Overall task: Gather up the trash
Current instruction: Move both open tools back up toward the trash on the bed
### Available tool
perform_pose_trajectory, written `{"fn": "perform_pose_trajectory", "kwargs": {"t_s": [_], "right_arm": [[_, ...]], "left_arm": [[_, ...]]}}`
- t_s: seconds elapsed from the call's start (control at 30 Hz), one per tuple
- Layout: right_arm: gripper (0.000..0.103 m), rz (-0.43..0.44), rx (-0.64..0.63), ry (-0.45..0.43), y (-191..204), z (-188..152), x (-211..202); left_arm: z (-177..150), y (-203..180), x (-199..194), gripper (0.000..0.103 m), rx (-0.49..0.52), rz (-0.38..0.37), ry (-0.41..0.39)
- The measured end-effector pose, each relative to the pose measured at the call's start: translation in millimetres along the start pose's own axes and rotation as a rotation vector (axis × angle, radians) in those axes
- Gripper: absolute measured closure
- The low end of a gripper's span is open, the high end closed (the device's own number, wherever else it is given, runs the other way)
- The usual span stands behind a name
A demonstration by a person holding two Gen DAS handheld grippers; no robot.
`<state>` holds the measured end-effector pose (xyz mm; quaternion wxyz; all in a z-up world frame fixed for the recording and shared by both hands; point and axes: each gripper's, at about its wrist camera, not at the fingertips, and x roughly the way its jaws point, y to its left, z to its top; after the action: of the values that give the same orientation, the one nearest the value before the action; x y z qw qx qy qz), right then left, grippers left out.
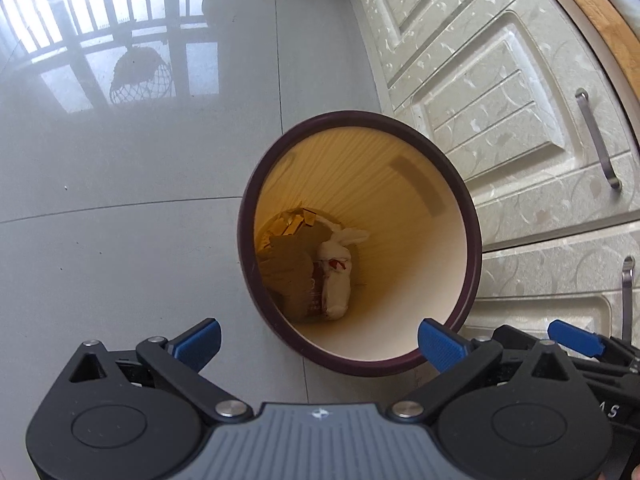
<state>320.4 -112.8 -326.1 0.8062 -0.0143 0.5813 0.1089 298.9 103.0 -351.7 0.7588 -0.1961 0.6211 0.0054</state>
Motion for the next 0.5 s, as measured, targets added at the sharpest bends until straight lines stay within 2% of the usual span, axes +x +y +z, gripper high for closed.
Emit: {"fn": "perform_pose_trajectory", "kwargs": {"t_s": [0.23,0.5], "right_arm": [[0.001,0.024,0.018,-0.011,4.0,-5.3,-18.1],[0.000,0.002,0.025,-0.040,9.6,-9.9,-41.6]], "left_arm": [[-8.1,-0.7,-22.7,0.000,0.065,0.036,-0.036],[-19.9,-0.9,-54.3,0.000,0.120,0.059,-0.086]]}}
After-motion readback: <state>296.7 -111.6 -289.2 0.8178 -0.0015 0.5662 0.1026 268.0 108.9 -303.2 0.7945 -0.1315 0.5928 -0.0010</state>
